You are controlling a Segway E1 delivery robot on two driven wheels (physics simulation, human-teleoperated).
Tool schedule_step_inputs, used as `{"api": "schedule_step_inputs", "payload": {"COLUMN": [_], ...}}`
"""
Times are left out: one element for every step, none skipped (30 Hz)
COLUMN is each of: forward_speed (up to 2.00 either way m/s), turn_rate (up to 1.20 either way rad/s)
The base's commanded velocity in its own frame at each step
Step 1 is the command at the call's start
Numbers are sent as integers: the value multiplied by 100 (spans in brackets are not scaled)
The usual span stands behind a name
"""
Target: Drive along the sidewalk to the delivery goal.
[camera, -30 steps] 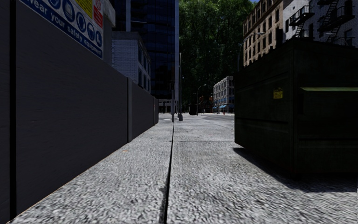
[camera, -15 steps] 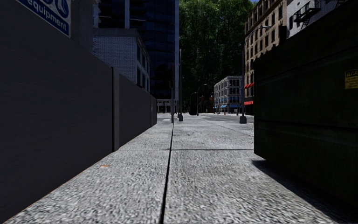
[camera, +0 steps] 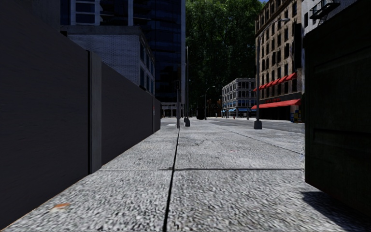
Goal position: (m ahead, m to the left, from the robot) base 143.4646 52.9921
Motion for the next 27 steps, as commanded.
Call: {"api": "schedule_step_inputs", "payload": {"forward_speed": [200,200,200,200,200,200,200,200,200,200,200,200,200,200,200,200,200,200,200,200,200,200,200,200,200,200,200], "turn_rate": [0,0,0,0,0,0,0,0,0,0,0,0,0,0,0,0,0,0,0,0,0,0,0,0,0,0,0]}}
